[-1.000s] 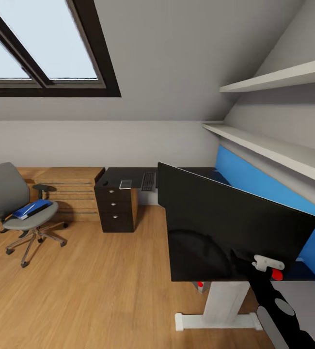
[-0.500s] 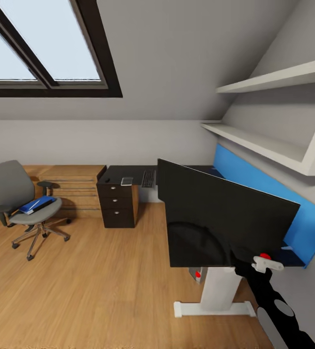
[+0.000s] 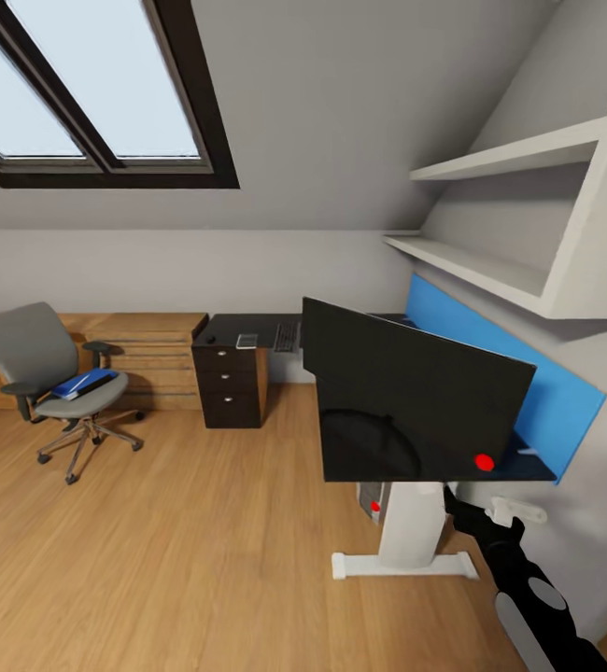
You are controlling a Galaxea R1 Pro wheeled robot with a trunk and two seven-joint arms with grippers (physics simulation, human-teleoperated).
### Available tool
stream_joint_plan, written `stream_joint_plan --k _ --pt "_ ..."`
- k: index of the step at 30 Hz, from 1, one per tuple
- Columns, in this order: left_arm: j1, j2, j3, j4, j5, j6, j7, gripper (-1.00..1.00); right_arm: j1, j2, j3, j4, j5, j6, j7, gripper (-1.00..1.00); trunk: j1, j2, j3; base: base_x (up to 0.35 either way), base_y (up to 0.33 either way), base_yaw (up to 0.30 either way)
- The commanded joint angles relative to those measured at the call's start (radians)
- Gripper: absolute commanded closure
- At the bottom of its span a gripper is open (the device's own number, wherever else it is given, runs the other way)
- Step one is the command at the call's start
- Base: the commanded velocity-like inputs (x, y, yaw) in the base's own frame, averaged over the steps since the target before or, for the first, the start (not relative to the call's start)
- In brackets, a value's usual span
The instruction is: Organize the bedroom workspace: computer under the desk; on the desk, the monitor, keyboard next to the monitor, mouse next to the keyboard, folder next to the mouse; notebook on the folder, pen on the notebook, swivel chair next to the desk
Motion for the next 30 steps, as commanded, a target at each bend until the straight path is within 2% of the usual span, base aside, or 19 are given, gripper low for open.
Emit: stream_joint_plan --k 1,9,30 --pt "-0.001 0.000 -0.005 0.001 0.011 -0.003 -0.006 -1.00 -0.001 -0.001 0.003 -0.001 -0.006 0.003 -0.008 -1.00 0.000 -0.002 -0.002 -0.248 -0.080 0.000" --pt "-0.001 -0.001 -0.006 0.001 0.010 -0.004 -0.006 -1.00 -0.001 -0.003 0.000 0.006 -0.006 0.003 -0.009 -1.00 0.000 -0.002 -0.002 -0.118 -0.045 0.000" --pt "-0.001 -0.005 -0.006 0.000 0.012 -0.005 -0.004 -1.00 -0.001 -0.006 -0.003 0.011 -0.006 0.003 -0.011 -1.00 0.000 -0.002 -0.002 -0.009 -0.003 0.000"
